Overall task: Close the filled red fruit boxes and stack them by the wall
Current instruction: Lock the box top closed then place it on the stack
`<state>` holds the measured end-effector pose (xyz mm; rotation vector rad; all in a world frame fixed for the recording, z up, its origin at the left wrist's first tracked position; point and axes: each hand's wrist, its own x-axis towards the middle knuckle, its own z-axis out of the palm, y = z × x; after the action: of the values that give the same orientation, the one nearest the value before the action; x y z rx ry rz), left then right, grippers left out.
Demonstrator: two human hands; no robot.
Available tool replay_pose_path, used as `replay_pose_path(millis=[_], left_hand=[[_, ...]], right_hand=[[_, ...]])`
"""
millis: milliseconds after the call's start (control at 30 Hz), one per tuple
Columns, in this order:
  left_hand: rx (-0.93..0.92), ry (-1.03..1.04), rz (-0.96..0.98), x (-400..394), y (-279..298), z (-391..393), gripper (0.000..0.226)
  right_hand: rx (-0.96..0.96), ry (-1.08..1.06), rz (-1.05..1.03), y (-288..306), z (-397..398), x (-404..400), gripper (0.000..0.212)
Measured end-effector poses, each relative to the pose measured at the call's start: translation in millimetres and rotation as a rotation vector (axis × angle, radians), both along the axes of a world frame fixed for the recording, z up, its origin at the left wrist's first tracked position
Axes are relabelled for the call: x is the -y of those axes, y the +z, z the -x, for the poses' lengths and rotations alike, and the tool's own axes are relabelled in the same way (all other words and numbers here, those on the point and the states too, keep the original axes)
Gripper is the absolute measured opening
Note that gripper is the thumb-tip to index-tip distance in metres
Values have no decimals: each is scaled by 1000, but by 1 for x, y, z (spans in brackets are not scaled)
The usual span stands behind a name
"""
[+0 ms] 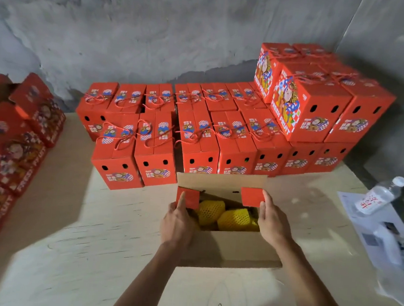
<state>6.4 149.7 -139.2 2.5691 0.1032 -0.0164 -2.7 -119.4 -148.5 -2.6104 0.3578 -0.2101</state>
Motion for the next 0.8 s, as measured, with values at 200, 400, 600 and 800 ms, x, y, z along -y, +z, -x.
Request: replay_pose_path(millis=[200,400,600,800], left_hand=[[167,34,298,2,8,-14,77],[309,-138,238,-14,8,-16,65],[130,-161,135,-10,-5,-14,39],[-1,-9,-54,-11,12,-29,94]], right_hand=[[92,174,-35,2,-16,3,97],[349,207,19,5,-9,9,73],[74,284,146,7,-1,21,75],[-87,13,479,34,-11,11,73]])
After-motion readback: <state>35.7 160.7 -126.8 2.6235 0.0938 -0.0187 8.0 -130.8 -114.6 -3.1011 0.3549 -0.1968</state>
